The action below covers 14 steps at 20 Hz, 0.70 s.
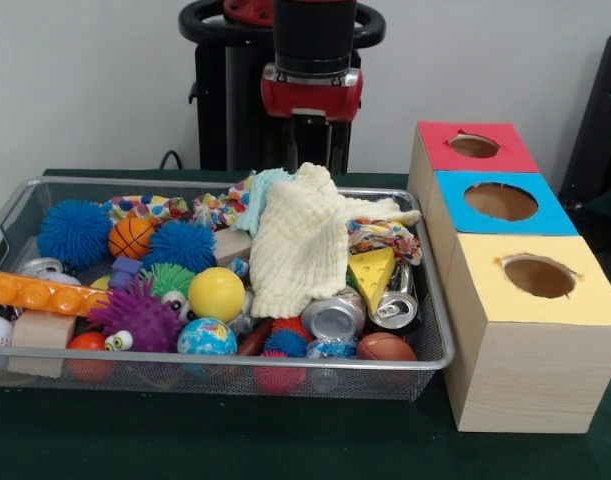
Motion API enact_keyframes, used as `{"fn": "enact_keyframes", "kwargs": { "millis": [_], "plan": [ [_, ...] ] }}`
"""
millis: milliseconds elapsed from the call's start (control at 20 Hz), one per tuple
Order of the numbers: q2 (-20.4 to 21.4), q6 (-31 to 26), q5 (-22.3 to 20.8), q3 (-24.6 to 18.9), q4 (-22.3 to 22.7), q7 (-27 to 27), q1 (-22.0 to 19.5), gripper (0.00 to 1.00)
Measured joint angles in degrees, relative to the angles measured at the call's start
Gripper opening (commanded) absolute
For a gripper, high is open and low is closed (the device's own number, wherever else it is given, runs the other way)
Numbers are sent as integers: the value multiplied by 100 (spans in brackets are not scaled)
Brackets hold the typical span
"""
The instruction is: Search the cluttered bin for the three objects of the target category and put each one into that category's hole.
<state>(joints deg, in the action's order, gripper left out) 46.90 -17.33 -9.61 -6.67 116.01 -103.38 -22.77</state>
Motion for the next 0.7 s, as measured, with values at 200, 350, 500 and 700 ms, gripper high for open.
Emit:
{"fn": "enact_keyframes", "kwargs": {
  "millis": [200,350,500,700],
  "plan": [
    [-233,258,0,233,0,0,84,100],
    [-442,530,-3,464,-2,0,111,100],
    [-607,767,-51,680,-2,0,110,100],
    [-812,1017,-130,986,-3,0,108,100]
  ]
}}
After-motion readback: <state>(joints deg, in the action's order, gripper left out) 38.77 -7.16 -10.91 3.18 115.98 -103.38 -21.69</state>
